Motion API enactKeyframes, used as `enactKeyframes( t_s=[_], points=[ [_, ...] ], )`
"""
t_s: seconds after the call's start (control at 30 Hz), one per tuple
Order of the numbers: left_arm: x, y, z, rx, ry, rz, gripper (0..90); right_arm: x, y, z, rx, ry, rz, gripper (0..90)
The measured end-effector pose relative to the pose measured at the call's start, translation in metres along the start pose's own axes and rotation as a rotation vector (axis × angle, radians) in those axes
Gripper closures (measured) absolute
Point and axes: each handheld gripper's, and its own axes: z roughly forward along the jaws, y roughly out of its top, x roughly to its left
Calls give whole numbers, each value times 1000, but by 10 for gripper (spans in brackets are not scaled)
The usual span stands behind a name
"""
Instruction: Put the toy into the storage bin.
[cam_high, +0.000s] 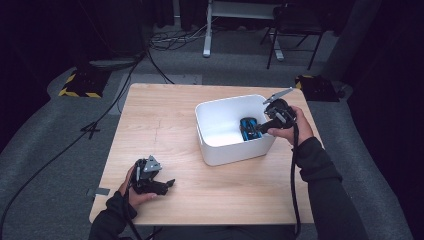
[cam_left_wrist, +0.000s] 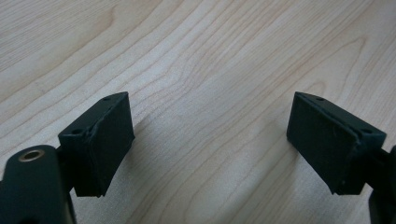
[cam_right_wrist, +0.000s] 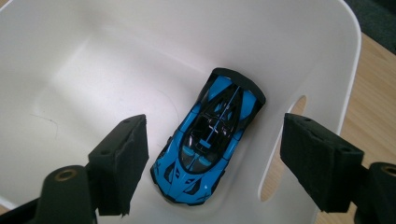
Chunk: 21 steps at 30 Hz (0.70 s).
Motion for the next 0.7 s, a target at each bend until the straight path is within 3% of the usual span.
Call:
enactKeyframes(
  t_s=[0.27,0.5,0.7],
  points=[
    [0,0,0,0,0,-1,150,2,-5,-4,-74,-45,10,213],
    [0,0,0,0,0,-1,150,4,-10,-8,-160,-37,24,220],
    [0,0,0,0,0,-1,150,6,-16,-12,-230,-53,-1,242]
  ],
)
